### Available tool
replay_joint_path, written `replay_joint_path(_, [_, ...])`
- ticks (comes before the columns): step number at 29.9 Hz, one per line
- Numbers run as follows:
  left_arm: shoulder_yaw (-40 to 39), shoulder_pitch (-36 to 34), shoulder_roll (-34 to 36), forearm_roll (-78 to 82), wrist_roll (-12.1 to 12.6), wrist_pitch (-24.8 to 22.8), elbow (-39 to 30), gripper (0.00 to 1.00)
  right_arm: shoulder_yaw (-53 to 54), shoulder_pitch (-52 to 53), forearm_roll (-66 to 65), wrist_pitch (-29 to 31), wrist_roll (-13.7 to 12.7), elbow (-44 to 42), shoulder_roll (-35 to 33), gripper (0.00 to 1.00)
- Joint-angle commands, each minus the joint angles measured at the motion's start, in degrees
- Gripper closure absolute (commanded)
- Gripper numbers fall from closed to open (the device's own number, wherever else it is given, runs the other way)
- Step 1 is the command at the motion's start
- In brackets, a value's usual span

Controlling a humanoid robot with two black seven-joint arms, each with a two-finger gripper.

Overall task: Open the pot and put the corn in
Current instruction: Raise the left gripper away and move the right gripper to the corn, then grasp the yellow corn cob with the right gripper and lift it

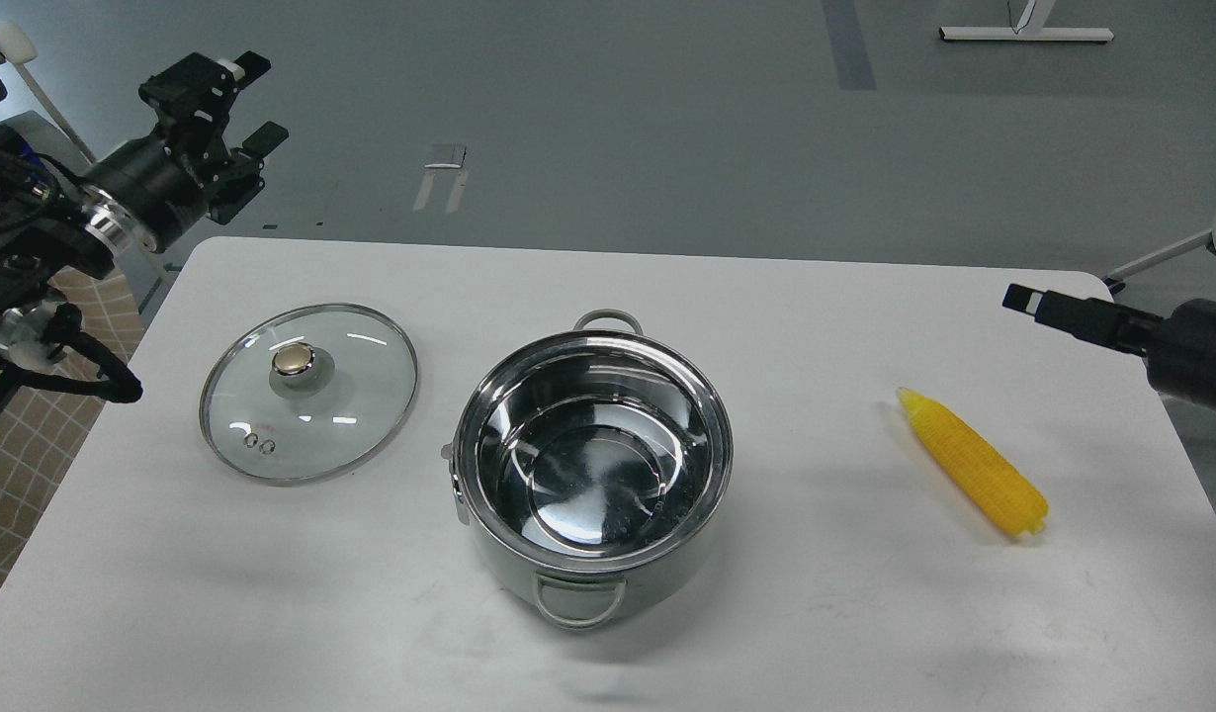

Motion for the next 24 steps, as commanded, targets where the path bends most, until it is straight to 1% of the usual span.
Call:
replay_joint_path(1, [-3.7, 0.3, 0.2, -2.7, 0.0, -0.8, -5.2, 0.10, -4.1, -2.8, -13.1, -3.9, 0.0, 1.1, -1.6, 0.00])
replay_joint_path(3, [-4.5, 0.6, 0.2, -2.8, 0.0, -0.5, -7.7, 0.10, -4.9, -3.9, -17.9, -5.6, 0.0, 0.9, -1.3, 0.00])
replay_joint_path(6, [-4.5, 0.7, 0.4, -2.9, 0.0, -0.1, -9.5, 0.09, -5.0, -5.2, -20.1, -6.2, 0.0, 0.8, -0.5, 0.00])
replay_joint_path(11, [-4.5, 0.8, 0.9, -3.0, 0.0, 0.0, -9.8, 0.09, -5.1, -6.1, -20.7, -6.6, 0.0, -1.9, 2.7, 0.01])
replay_joint_path(14, [-4.4, 1.0, 0.9, -3.0, 0.0, 0.0, -9.9, 0.09, -5.1, -5.8, -20.7, -6.8, 0.0, -4.0, 6.2, 0.04])
replay_joint_path(17, [-4.4, 1.0, 0.9, -3.0, 0.0, 0.0, -9.9, 0.09, -5.3, -5.7, -20.7, -6.9, 0.0, -7.0, 9.6, 0.18])
replay_joint_path(18, [-4.4, 1.0, 1.0, -3.0, 0.0, 0.0, -9.9, 0.09, -6.1, -5.4, -20.7, -6.9, 0.0, -8.3, 11.2, 0.27])
replay_joint_path(19, [-4.4, 1.0, 1.1, -3.0, 0.0, 0.0, -9.9, 0.09, -6.6, -5.2, -20.7, -6.9, 0.0, -8.7, 11.8, 0.32])
replay_joint_path(20, [-4.5, 1.0, 1.2, -3.0, 0.0, 0.0, -9.9, 0.09, -7.1, -5.1, -20.7, -6.9, 0.0, -9.2, 12.7, 0.42])
replay_joint_path(21, [-4.5, 1.0, 1.2, -3.0, 0.0, 0.0, -9.9, 0.09, -7.4, -5.0, -20.7, -6.9, 0.0, -9.2, 12.9, 0.55])
replay_joint_path(23, [-4.5, 1.0, 1.2, -3.0, 0.0, 0.0, -9.9, 0.09, -7.5, -5.0, -20.7, -6.9, 0.0, -9.2, 12.9, 0.71])
replay_joint_path(24, [-4.5, 1.0, 1.2, -3.0, 0.0, 0.0, -9.9, 0.09, -7.6, -5.0, -20.7, -6.9, 0.0, -9.2, 12.8, 0.83])
